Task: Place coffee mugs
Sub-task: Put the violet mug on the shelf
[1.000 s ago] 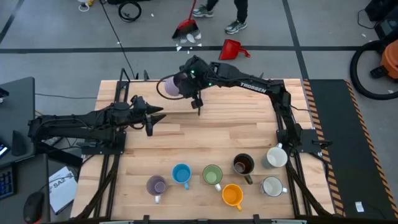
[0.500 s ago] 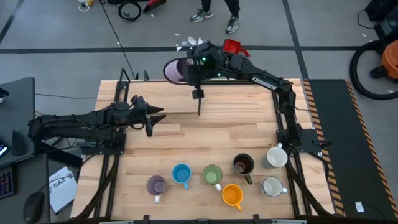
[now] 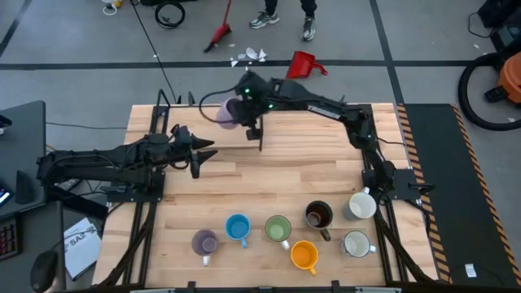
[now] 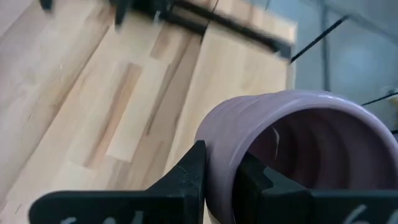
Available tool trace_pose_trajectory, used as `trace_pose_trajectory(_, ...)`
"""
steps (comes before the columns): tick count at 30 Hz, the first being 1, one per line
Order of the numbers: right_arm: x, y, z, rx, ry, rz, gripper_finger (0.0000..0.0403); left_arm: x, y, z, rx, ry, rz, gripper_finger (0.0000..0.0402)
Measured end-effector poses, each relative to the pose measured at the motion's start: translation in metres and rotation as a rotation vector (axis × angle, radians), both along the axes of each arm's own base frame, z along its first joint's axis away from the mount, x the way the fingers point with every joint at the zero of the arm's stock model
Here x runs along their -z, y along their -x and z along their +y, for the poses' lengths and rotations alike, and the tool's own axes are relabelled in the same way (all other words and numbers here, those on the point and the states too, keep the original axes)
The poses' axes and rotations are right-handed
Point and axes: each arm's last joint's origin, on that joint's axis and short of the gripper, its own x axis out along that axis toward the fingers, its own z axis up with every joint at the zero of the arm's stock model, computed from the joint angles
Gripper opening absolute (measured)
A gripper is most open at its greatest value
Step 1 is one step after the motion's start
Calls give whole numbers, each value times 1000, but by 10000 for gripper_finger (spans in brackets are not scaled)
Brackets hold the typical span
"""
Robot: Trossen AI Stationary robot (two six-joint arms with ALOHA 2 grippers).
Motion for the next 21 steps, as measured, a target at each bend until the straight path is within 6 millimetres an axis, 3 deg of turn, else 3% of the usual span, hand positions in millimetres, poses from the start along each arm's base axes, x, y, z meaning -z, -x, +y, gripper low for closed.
trace_pose_trajectory(8, 58, -23, -11, -10, -30, 135, 55, 0, 0, 0, 1, -1, 1, 181)
trace_pose_trajectory(21, 73, -13, -14, 12, -167, 268, 55, 0, 0, 0, 2, -1, 5, 181)
